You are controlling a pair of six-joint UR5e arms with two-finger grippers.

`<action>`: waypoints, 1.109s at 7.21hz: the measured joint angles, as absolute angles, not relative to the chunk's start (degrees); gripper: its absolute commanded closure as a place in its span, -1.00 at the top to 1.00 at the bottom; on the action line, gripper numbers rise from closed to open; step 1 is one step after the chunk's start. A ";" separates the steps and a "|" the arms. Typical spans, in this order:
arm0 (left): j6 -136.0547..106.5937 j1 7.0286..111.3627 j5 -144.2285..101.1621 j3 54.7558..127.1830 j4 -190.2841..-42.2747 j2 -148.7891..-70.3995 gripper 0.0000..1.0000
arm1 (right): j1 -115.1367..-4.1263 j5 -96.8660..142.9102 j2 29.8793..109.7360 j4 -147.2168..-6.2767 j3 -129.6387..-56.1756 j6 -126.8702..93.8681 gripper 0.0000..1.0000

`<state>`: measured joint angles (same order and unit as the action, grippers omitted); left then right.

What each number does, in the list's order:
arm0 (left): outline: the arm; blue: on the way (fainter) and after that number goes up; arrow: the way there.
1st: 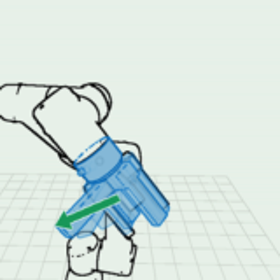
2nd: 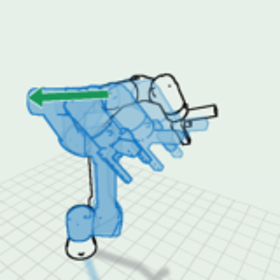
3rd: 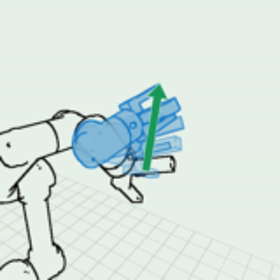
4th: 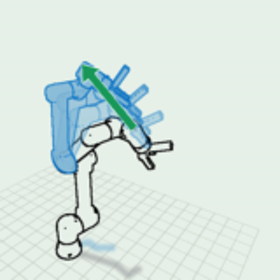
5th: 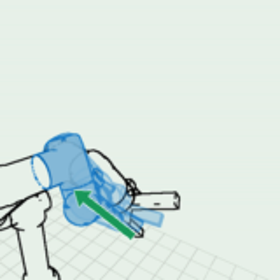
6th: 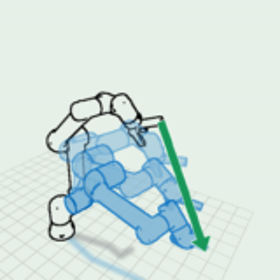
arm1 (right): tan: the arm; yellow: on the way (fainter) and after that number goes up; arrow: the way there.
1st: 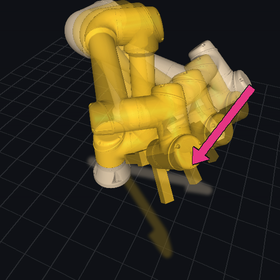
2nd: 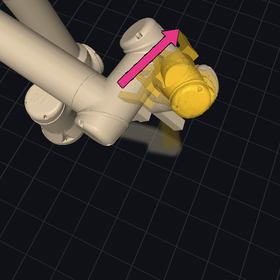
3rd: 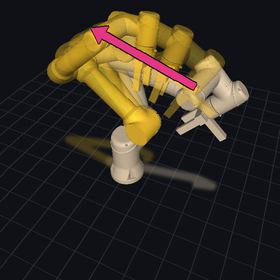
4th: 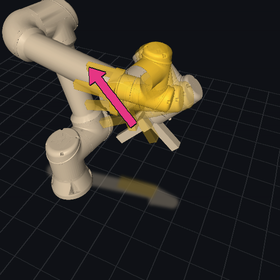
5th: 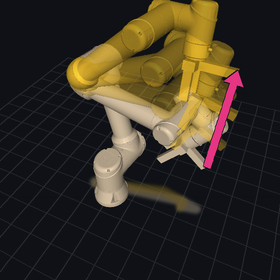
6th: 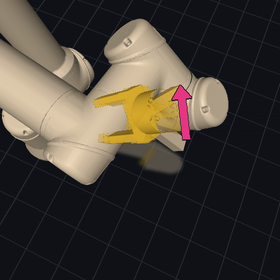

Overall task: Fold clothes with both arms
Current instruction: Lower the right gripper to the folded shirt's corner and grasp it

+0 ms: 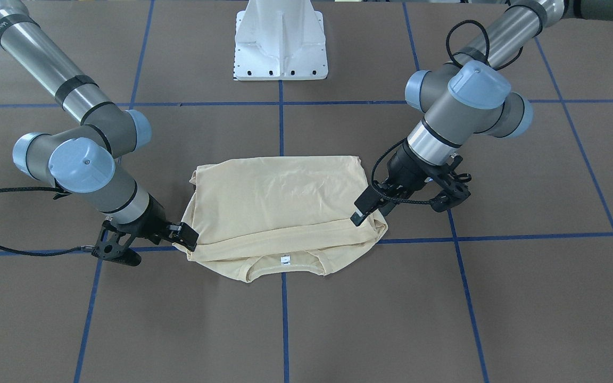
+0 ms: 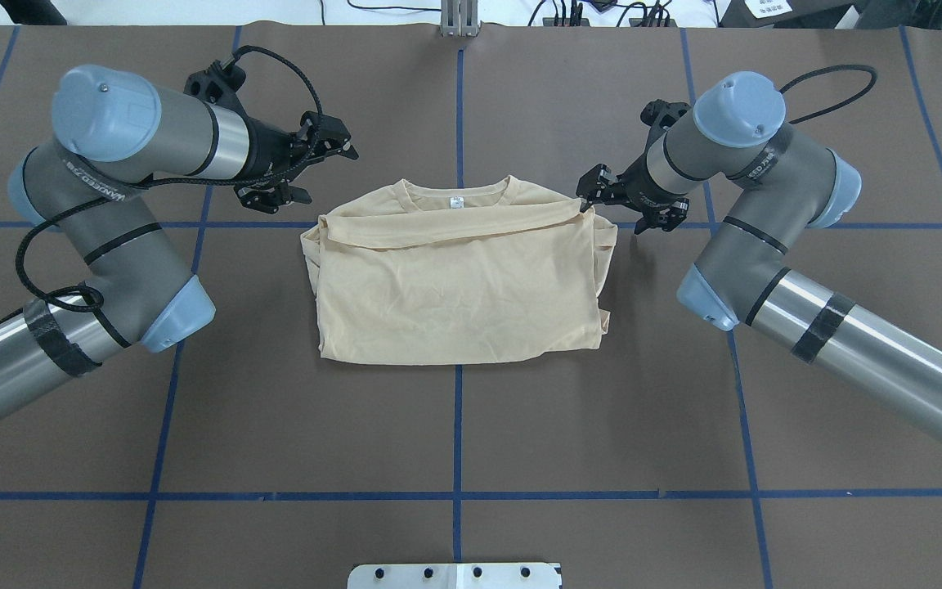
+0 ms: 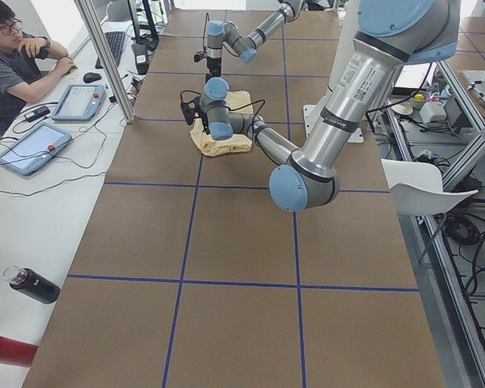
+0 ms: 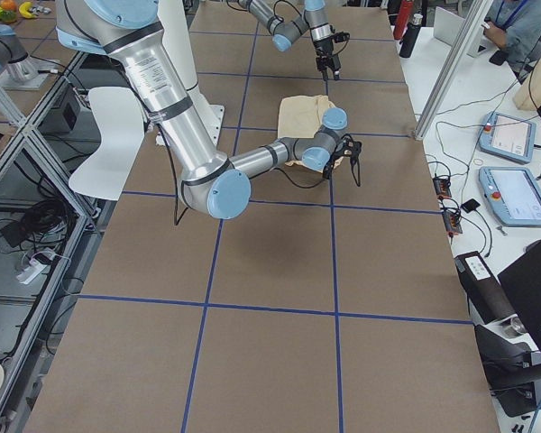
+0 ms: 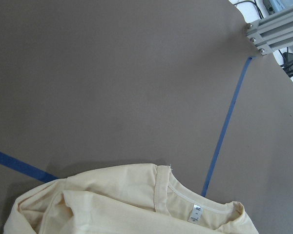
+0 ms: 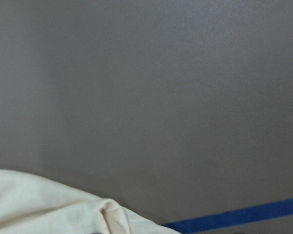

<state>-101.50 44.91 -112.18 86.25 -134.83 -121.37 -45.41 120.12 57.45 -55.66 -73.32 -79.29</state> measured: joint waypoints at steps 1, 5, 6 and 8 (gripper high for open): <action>-101.51 44.91 -112.14 86.28 -134.83 -121.28 0.99 | -45.16 120.08 57.43 -55.70 -73.30 -79.41 0.48; -101.51 44.91 -112.06 86.23 -134.90 -120.81 0.99 | -44.51 120.15 57.15 -55.68 -73.37 -79.79 -1.00; -101.51 44.91 -112.06 86.23 -134.91 -120.79 0.99 | -44.49 120.22 57.11 -55.68 -73.46 -79.74 -1.00; -101.51 44.91 -112.06 86.22 -134.91 -120.77 0.99 | -44.49 120.45 57.15 -55.68 -73.66 -79.51 -1.00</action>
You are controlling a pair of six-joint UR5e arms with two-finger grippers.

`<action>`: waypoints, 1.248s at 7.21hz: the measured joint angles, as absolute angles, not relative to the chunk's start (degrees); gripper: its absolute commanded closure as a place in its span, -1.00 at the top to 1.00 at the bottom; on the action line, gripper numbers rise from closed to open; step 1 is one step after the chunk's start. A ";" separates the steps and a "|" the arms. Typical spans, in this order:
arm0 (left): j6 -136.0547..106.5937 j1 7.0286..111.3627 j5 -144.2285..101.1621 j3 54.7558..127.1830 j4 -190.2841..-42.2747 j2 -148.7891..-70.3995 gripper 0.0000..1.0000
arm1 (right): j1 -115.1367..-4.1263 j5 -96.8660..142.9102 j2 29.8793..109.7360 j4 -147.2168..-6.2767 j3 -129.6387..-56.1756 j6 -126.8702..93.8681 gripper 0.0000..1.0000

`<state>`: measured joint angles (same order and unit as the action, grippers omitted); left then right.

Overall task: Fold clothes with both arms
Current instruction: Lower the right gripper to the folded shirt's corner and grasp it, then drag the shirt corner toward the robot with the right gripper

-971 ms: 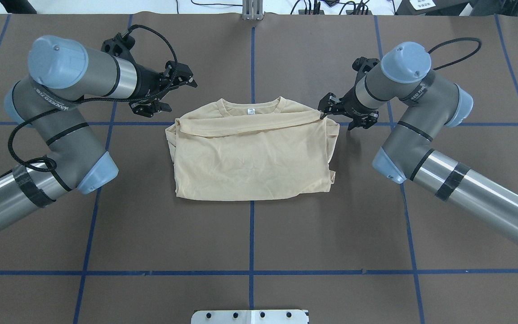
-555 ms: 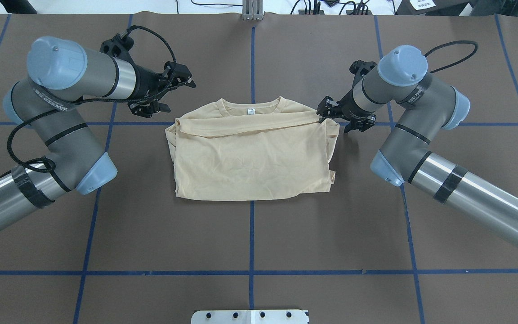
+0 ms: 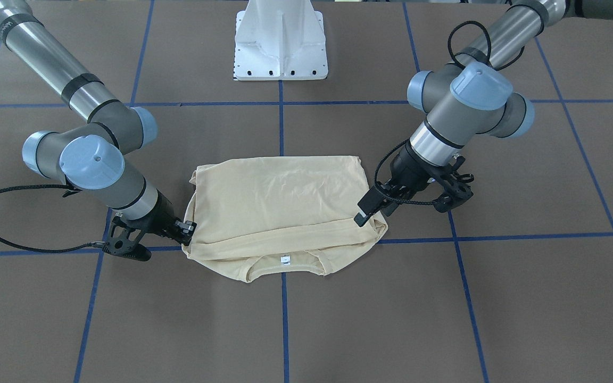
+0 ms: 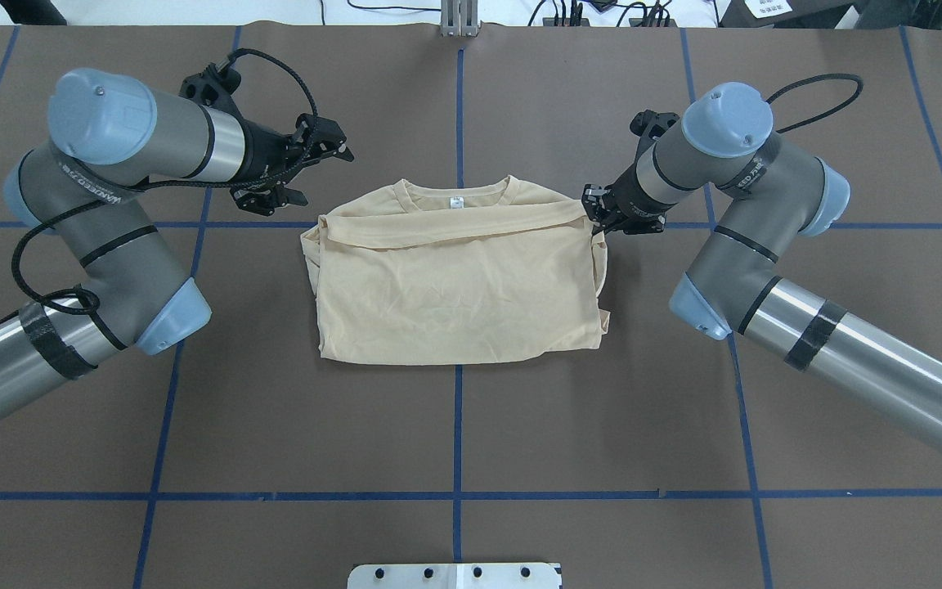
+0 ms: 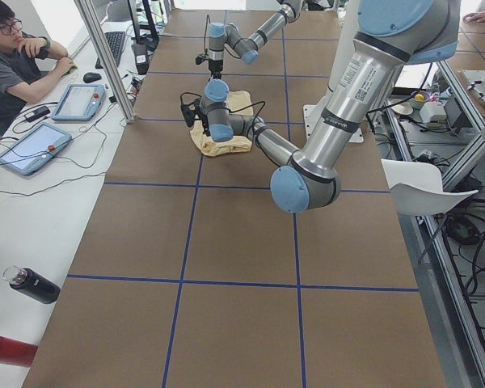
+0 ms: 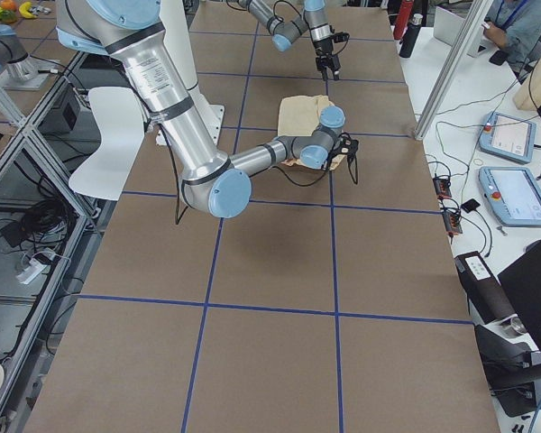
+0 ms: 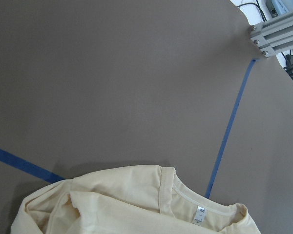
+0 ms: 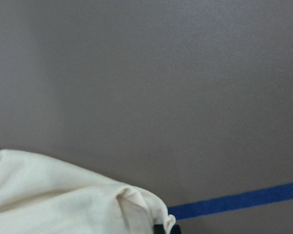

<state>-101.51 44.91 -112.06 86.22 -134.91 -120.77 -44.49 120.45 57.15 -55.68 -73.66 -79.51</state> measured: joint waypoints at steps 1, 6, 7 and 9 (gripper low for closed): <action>-101.51 44.91 -112.06 86.22 -134.91 -120.76 0.99 | -44.61 121.06 57.41 -55.57 -73.84 -79.32 -1.00; -101.51 44.98 -112.06 86.82 -134.91 -120.66 0.99 | -44.49 128.55 70.69 -55.30 -90.43 -79.14 -1.00; -101.51 45.00 -112.10 87.26 -134.89 -120.59 0.99 | -43.09 129.57 75.27 -55.24 -95.70 -79.16 -1.00; -101.51 44.89 -112.31 88.22 -134.89 -120.25 0.99 | -38.01 132.13 82.64 -55.14 -104.01 -79.45 -1.00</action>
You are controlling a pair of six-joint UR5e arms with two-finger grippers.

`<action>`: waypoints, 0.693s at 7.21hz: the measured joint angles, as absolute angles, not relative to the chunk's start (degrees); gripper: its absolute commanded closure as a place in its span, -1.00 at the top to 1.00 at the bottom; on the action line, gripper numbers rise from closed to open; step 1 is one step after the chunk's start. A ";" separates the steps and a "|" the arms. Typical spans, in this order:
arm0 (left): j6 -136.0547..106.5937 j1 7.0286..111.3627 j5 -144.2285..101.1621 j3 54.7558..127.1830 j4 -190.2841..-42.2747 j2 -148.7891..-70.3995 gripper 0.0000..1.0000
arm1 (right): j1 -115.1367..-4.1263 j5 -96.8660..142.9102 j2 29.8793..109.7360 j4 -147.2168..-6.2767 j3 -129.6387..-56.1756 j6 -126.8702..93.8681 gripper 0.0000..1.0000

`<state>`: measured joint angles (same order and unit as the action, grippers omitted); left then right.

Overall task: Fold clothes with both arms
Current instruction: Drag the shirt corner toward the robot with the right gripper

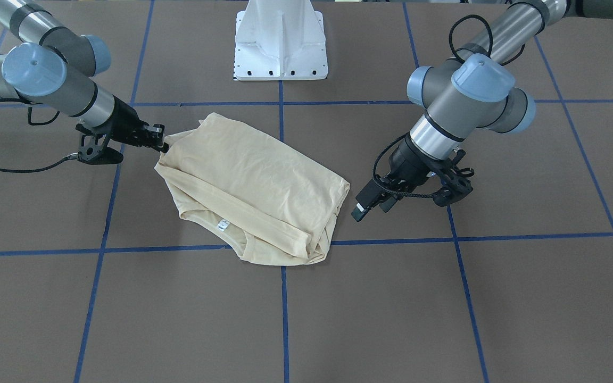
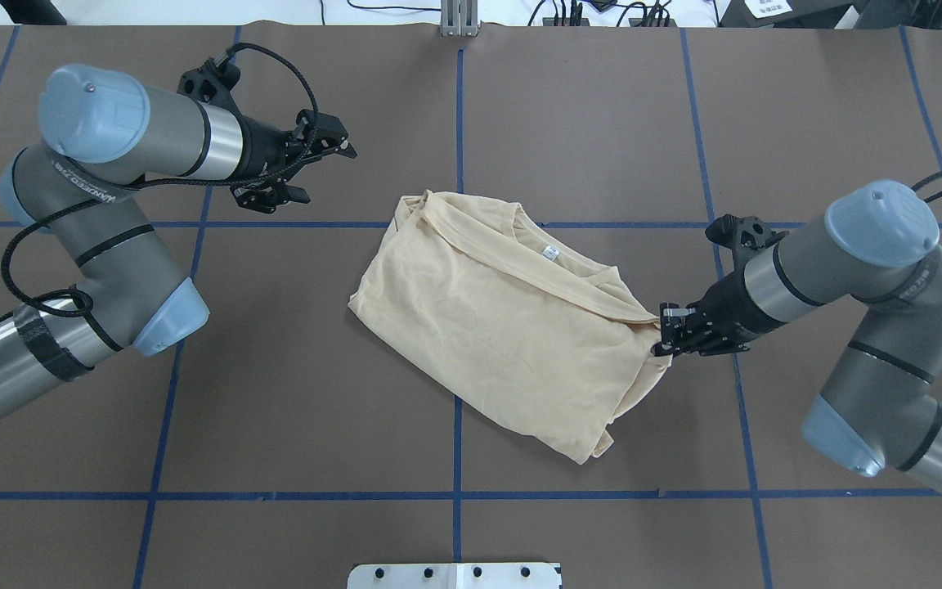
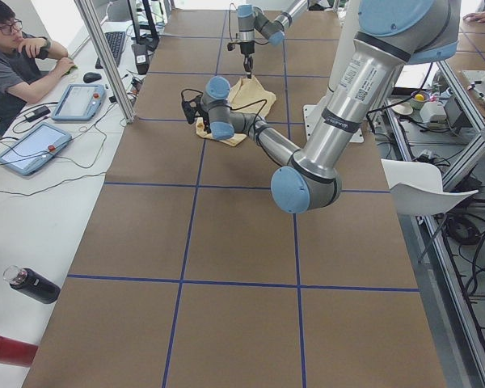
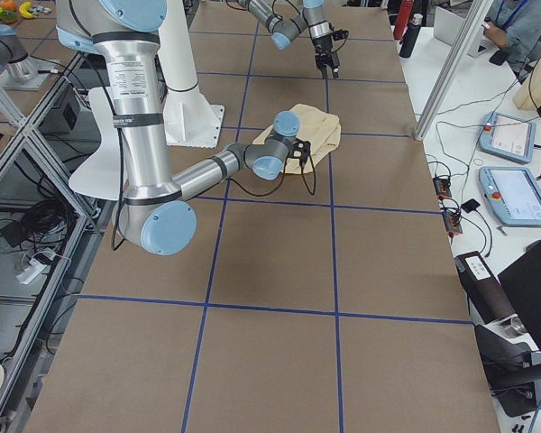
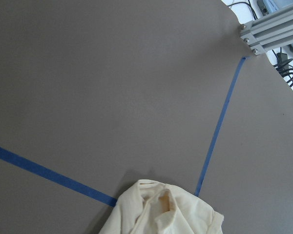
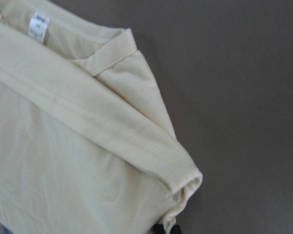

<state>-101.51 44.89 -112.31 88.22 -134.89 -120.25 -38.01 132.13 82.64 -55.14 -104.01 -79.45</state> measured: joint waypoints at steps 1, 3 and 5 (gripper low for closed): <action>-101.51 44.78 -112.50 88.77 -134.92 -119.57 0.99 | -35.61 135.67 84.16 -55.12 -105.67 -79.70 -1.00; -101.41 44.54 -112.68 89.79 -135.05 -118.06 0.99 | -32.27 141.21 85.63 -55.07 -107.18 -79.94 0.97; -101.64 42.22 -112.38 90.30 -135.17 -117.55 0.99 | -31.58 142.50 85.71 -54.98 -108.30 -79.99 1.00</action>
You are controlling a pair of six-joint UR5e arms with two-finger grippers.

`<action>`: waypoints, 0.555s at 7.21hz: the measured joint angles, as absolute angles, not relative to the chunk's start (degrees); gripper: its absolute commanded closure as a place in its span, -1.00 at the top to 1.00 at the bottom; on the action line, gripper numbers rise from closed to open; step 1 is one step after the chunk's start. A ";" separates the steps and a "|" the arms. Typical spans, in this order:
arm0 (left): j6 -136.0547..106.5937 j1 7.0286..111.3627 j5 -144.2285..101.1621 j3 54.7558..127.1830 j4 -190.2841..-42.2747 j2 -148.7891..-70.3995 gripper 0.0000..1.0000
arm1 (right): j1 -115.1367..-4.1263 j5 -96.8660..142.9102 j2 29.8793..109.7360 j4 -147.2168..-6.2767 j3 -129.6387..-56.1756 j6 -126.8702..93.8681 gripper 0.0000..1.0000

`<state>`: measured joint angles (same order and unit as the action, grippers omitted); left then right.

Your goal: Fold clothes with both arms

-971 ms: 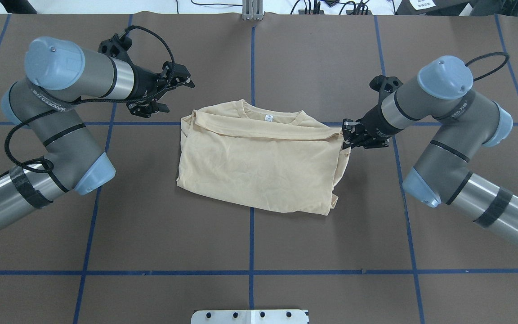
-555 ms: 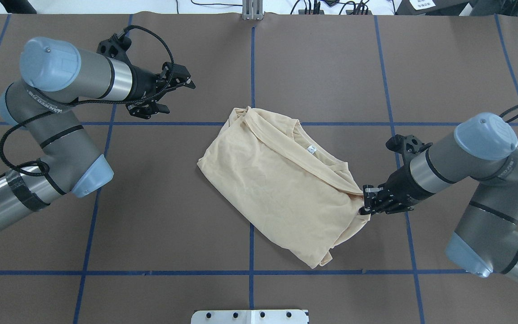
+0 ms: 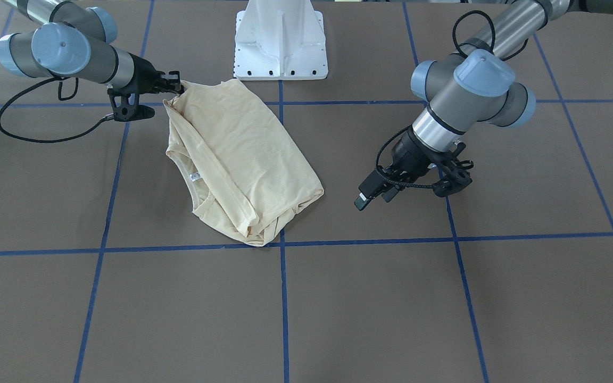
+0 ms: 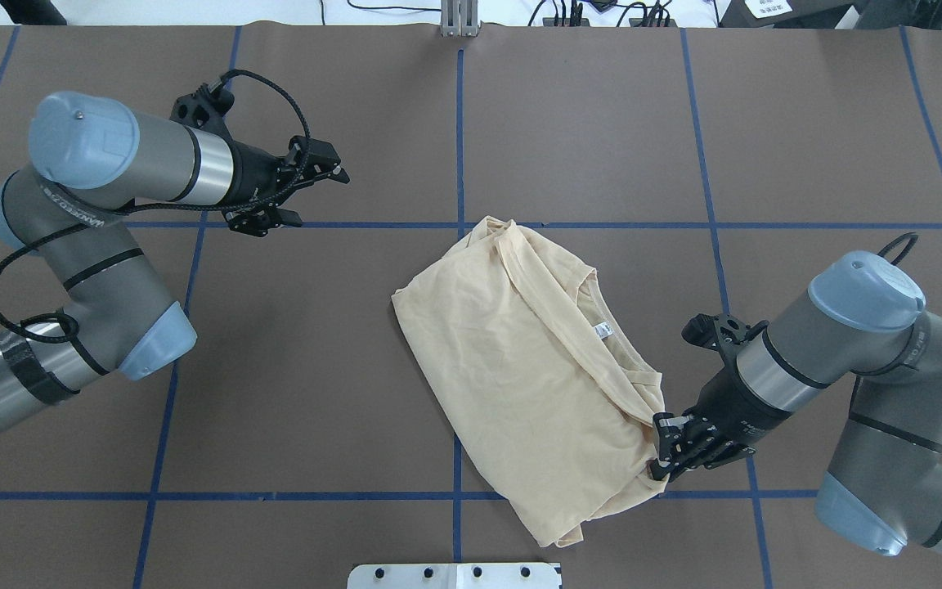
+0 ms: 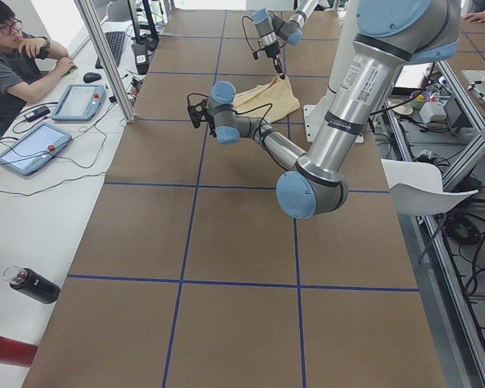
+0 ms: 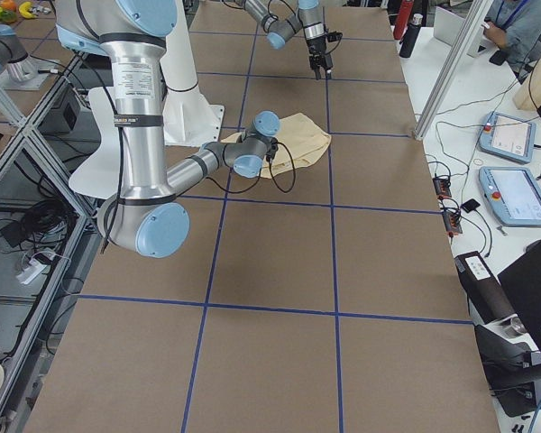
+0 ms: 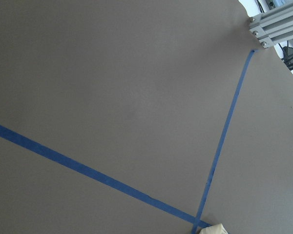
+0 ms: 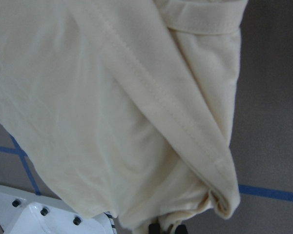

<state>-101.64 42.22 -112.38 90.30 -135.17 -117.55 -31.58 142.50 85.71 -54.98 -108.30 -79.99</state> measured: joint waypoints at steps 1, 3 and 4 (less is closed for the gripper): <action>-102.00 39.49 -111.01 90.30 -135.25 -117.66 0.99 | -32.90 142.42 85.42 -54.95 -108.54 -79.88 1.00; -102.21 35.20 -108.22 89.80 -135.32 -118.05 0.98 | -37.88 141.91 83.86 -55.01 -108.36 -79.53 1.00; -102.20 34.14 -107.34 89.23 -135.29 -118.34 0.97 | -39.51 140.64 82.51 -55.07 -108.21 -79.43 1.00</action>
<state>-102.20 34.14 -107.34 89.23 -135.29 -118.34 -39.51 140.64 82.51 -55.07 -108.21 -79.43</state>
